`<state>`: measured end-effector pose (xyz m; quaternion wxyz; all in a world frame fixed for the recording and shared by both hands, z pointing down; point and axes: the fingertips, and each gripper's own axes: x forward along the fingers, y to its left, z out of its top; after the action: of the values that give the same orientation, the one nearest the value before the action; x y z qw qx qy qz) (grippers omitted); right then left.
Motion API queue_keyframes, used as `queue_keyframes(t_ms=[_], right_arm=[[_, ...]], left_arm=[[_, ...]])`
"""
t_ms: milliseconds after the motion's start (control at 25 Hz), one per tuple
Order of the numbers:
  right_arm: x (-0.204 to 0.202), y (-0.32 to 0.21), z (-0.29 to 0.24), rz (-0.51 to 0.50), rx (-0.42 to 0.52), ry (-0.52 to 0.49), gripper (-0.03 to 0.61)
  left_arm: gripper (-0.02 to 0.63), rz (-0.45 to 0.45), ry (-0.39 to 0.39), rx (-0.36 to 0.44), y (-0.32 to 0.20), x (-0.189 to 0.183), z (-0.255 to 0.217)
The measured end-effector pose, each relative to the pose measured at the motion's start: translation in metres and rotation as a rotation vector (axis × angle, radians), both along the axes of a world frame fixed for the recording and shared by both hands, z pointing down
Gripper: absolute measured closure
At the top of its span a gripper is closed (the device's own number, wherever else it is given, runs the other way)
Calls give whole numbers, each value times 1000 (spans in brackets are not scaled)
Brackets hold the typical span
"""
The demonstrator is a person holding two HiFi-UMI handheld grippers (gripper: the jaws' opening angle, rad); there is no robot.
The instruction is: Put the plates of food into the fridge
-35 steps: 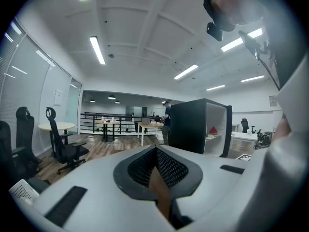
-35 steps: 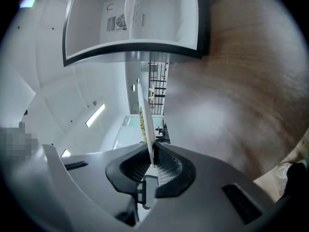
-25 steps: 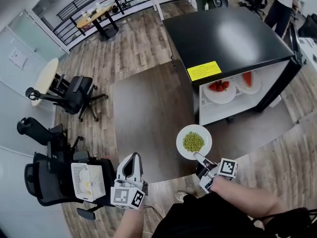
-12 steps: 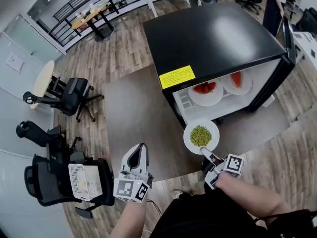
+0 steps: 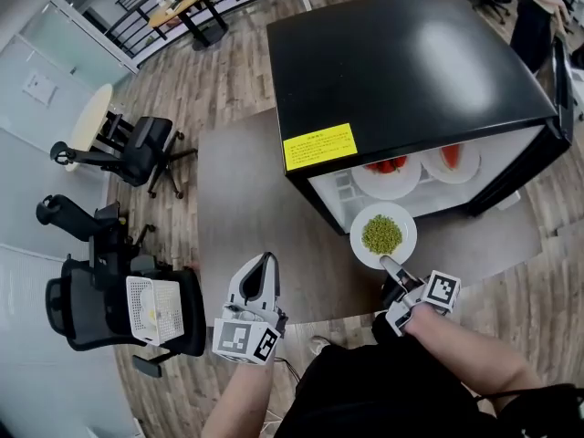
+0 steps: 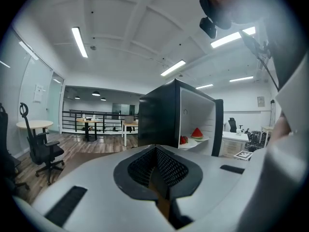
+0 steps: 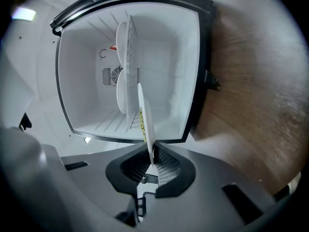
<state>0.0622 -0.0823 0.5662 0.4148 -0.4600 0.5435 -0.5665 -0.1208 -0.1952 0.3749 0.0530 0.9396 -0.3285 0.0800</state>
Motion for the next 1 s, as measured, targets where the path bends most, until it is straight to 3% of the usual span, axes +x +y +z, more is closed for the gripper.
queue_keyframes(t_ms=[440,1000], right_arm=[[36,-38,19,-24,-30,-32,560],[59,-89,39,24,-48,-47,560]], left_arm=[[611,-69,-22,-23,-9,22,15],[611,-125,-55,-47,-32,9,31]])
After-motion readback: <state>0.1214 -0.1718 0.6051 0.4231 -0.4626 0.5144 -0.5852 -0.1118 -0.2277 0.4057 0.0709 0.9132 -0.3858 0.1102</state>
